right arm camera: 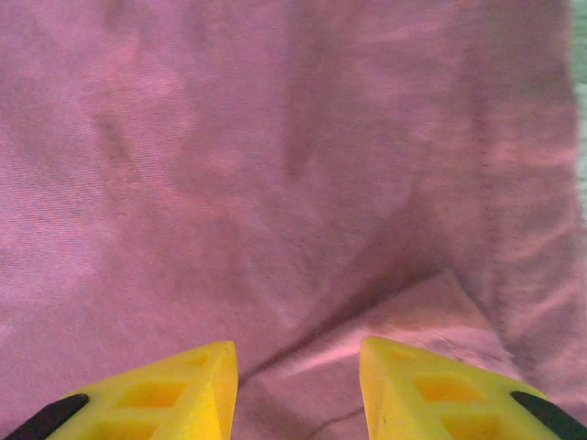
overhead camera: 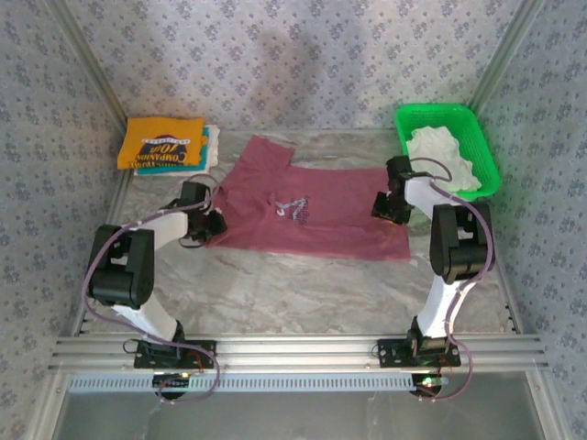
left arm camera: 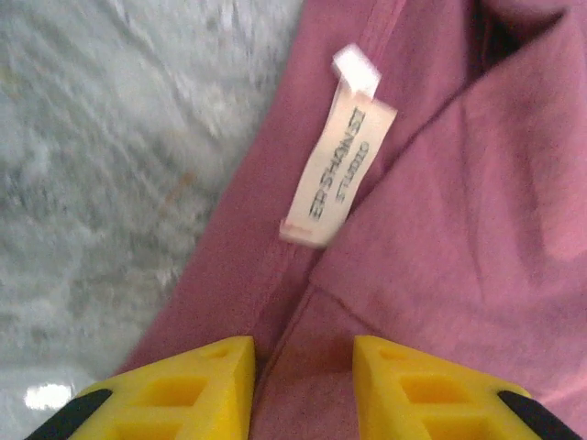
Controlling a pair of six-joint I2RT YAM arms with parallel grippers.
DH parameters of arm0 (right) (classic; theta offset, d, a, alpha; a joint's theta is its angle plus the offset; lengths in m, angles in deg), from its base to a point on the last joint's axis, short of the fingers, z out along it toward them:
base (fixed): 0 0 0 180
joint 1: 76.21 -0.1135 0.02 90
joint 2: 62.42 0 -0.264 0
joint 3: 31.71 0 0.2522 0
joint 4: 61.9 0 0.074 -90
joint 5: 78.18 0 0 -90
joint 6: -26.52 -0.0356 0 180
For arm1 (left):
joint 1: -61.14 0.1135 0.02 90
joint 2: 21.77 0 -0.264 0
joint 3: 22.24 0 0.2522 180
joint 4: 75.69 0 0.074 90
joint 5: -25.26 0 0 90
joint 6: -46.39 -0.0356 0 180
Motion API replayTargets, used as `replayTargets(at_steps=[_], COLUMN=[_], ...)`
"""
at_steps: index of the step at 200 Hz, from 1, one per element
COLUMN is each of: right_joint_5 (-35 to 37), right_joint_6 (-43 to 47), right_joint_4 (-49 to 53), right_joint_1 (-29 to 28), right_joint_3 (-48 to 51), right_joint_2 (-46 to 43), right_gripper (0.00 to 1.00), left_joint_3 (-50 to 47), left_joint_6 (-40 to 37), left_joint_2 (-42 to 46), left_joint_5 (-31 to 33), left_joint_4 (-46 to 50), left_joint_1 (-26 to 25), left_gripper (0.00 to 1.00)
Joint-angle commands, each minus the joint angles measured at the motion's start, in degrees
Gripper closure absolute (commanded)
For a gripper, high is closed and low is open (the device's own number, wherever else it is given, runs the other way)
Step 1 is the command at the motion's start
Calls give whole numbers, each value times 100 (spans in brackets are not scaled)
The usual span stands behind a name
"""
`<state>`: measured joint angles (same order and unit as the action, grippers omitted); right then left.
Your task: Fold and stack the t-shirts
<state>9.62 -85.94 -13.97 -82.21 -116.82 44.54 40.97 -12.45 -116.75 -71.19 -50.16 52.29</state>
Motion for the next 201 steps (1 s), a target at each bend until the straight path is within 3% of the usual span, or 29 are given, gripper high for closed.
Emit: replayTargets(at_steps=[1, 32, 55, 98, 128, 161, 201], right_joint_5=[208, 155, -813, -864, -1200, -815, -473], right_joint_6=[137, 941, 2016, 4527, 5493, 6268, 6372], right_joint_4=[186, -428, -834, 499, 504, 1152, 1155], right_joint_1=[-118, -427, -813, -2064, -2103, -2234, -2194], right_joint_3=[-130, -4, -42, -928, -851, -1172, -1040], right_joint_2=[-36, -686, -973, -359, -266, 155, 371], right_gripper=[59, 57, 55, 55, 51, 45, 41], left_joint_3=[-250, -801, -1217, -1360, -1311, -1280, -1307], left_joint_6=[234, 371, 519, 529, 453, 419, 389], left_joint_2=[12, 429, 864, 1309, 1187, 1117, 1035], left_joint_5=[-160, -60, 153, 514, 435, 323, 264], left_joint_4=[-173, 96, 203, 430, 378, 344, 285], left_joint_1=[151, 155, 154, 196, 213, 212, 216], left_gripper=[67, 67, 67, 67, 67, 67, 67])
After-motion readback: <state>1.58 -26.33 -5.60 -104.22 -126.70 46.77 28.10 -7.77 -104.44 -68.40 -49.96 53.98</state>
